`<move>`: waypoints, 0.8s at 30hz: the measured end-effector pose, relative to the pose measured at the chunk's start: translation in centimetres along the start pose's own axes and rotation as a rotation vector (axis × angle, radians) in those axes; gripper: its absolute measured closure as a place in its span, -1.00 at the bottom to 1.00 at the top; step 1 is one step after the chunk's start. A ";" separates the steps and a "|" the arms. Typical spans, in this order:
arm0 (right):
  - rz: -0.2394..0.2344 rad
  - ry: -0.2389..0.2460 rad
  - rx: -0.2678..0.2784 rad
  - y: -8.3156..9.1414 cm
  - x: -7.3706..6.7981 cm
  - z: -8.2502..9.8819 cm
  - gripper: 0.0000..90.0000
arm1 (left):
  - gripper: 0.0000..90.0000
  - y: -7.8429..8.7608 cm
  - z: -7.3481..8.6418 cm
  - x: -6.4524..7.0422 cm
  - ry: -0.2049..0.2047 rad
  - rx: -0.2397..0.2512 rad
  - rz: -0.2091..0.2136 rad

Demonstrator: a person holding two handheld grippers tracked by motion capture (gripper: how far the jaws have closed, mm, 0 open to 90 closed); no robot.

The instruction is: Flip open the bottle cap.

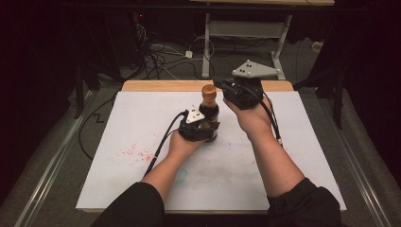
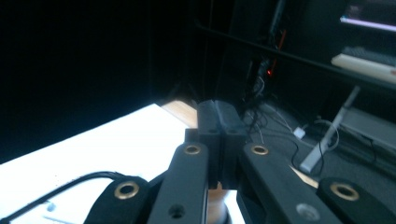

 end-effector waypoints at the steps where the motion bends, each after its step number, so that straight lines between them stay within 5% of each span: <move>1: 0.006 -0.002 -0.014 -0.1 0.4 0.5 1.00 | -0.36 0.0 0.0 0.1 0.019 -0.002 -0.006; 12: -0.008 -0.007 -0.134 -0.3 1.7 4.6 1.00 | -0.37 0.0 0.0 0.1 0.009 -0.002 0.003; 22: -0.016 0.018 -0.167 -0.5 1.2 5.1 1.00 | -0.37 0.0 0.0 0.0 -0.022 0.001 0.012; 24: -0.015 0.016 -0.171 -0.6 1.1 5.1 1.00 | -0.37 0.0 0.1 0.1 0.015 0.001 -0.004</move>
Point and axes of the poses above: each handheld gripper's, and its own axes: y roughly backward along the jaws, z roughly out of its underside, x roughly to its right, the point moved 10 cm from there along -y, roughly forward along the jaws, and after that the axes turned 9 degrees about -y, right-handed, at the moved point
